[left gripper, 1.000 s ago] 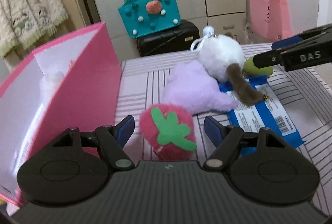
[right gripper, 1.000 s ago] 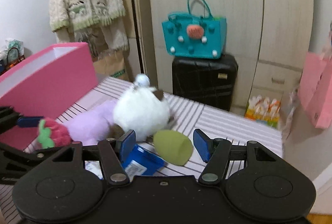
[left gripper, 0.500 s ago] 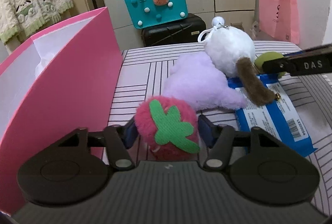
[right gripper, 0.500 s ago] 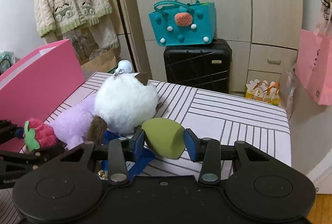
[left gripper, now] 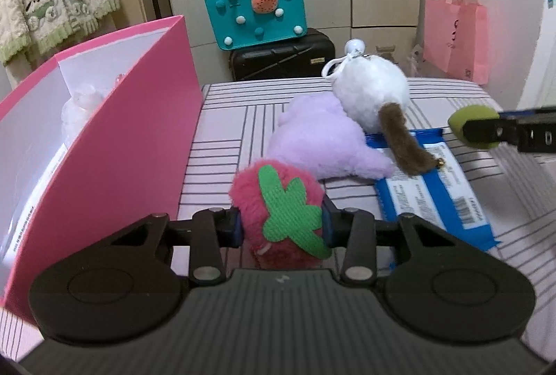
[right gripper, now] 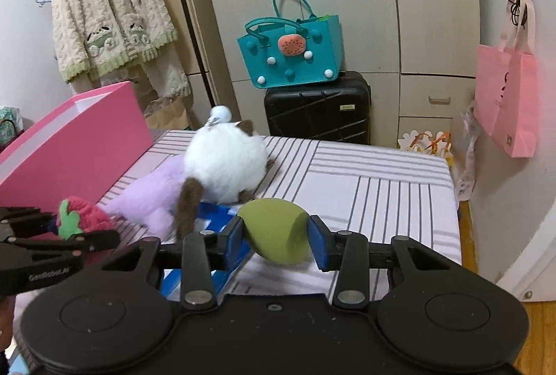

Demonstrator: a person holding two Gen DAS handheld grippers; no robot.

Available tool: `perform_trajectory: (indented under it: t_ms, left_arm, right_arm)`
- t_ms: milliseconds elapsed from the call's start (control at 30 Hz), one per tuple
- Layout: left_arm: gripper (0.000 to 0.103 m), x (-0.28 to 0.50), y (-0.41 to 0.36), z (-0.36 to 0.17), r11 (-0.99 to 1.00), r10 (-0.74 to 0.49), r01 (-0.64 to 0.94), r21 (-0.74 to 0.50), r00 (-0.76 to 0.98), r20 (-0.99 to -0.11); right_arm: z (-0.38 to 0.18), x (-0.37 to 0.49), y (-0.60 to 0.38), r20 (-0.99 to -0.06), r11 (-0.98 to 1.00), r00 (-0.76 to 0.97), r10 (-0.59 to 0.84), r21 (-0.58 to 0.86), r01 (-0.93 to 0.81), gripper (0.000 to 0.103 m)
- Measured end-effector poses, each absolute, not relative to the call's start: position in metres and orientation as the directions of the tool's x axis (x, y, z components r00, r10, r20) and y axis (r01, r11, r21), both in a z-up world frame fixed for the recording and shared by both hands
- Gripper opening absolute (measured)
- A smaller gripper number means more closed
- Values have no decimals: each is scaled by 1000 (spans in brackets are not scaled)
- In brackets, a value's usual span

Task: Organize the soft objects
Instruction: 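Grasp the pink strawberry plush with the left tool while the right tool grasps the green sponge, then carry the strawberry plush in the left tool while the right tool carries the green sponge over the box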

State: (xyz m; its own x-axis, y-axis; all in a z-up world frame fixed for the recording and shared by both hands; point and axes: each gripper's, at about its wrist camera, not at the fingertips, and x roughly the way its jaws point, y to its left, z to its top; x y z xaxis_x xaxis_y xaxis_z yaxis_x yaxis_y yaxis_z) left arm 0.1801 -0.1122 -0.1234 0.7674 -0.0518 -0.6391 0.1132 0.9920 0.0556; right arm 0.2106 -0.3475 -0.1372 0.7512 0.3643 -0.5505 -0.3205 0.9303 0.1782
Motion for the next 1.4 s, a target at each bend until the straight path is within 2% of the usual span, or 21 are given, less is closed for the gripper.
perform_trajectory:
  t_ms: [533, 733, 1067, 1167, 1400]
  left_arm:
    - [39, 127, -108, -98, 969, -207, 248, -26, 742, -637]
    - [39, 106, -102, -80, 939, -247, 342, 32, 737, -630]
    - [39, 81, -74, -35, 914, -294, 402, 57, 752, -591]
    - [39, 76, -69, -25, 918, -259, 381, 115, 791, -555]
    - [39, 72, -41, -5, 925, -246, 362, 113, 800, -548]
  right_arm:
    - [-125, 139, -308, -601, 873, 643, 475, 234, -427, 46]
    - [-120, 120, -300, -633, 860, 598, 492, 249, -445, 46]
    - [-86, 98, -281, -665, 820, 516, 540, 277, -501, 46]
    - [-73, 97, -271, -684, 816, 509, 522, 226, -532, 46]
    - [-38, 97, -245, -681, 778, 498, 536, 171, -604, 46]
